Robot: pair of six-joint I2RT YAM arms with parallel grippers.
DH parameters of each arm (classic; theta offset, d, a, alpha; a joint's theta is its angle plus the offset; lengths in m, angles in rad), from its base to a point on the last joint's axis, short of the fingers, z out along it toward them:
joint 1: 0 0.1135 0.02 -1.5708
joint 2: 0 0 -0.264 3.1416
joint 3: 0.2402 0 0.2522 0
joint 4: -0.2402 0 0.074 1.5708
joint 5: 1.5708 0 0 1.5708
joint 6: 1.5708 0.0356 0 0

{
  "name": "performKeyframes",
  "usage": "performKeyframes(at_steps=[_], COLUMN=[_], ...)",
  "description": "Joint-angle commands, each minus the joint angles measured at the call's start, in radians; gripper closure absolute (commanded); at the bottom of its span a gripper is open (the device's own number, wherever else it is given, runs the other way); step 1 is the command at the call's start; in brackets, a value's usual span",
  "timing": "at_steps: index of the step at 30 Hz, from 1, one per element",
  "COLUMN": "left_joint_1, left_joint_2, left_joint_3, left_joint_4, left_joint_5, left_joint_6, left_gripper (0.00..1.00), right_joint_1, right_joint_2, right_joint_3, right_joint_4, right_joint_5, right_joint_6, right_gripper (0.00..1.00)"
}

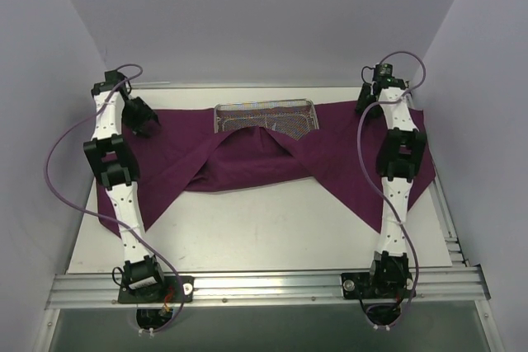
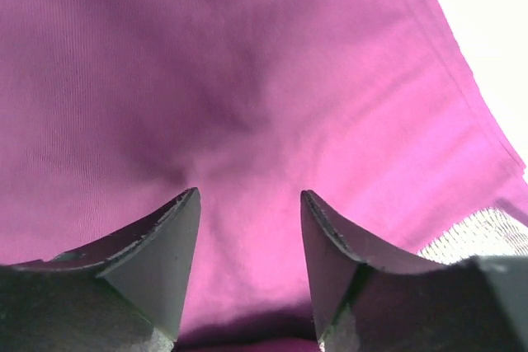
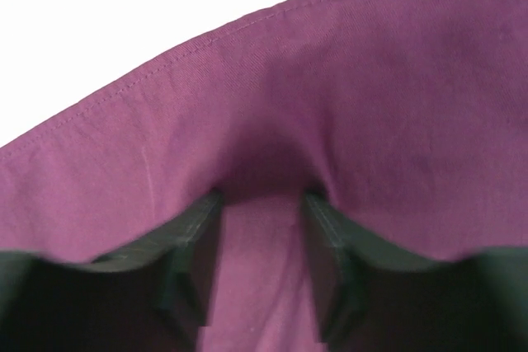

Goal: Open and lay out the surgical kit
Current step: Move the surgical kit at the center of the board, then open the surgical kit at the center of the board.

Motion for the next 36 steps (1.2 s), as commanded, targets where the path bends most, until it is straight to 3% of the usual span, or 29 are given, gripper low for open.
performKeyframes(at_steps=[1, 3, 4, 5, 11, 18, 24, 26, 36], left_joint_1=[-0.031, -0.043, -0.049, -0.063, -0.178, -0.305, -0.347, -0.357, -0.39], left_joint_2=[-0.196, -0.241, -0.284, -0.307, -0.513, -0.74, -0.766, -0.775, -0.806], left_joint_3=[-0.046, -0.075, -0.124, -0.154, -0.395, -0.771, -0.845, -0.876, -0.939], left_joint_4=[0.057, 0.059, 0.059, 0.059, 0.112, 0.3, 0.298, 0.301, 0.335], left_joint_5=[-0.041, -0.05, -0.053, -0.057, -0.051, 0.064, 0.067, 0.041, -0.017], left_joint_6=[0.016, 0.034, 0.042, 0.049, 0.209, 0.33, 0.405, 0.408, 0.358], left_gripper=[0.38, 0.37, 0.36, 0.35, 0.32, 0.31, 0.3, 0.3, 0.29], right_joint_1=[-0.014, -0.014, -0.016, -0.016, 0.003, 0.151, 0.314, 0.383, 0.536], right_joint_2=[-0.123, -0.182, -0.225, -0.25, -0.437, -0.546, -0.65, -0.678, -0.646], right_joint_3=[-0.029, -0.059, -0.073, -0.105, -0.3, -0.441, -0.607, -0.633, -0.586], right_joint_4=[-0.064, -0.07, -0.07, -0.069, 0.002, -0.066, -0.052, -0.055, -0.05], right_joint_5=[0.007, 0.015, 0.018, 0.021, -0.138, -0.237, -0.261, -0.205, -0.021], right_joint_6=[0.009, 0.018, 0.025, 0.027, 0.096, 0.15, 0.033, 0.012, -0.071], right_gripper=[0.54, 0.33, 0.14, 0.01, 0.0, 0.03, 0.07, 0.1, 0.25])
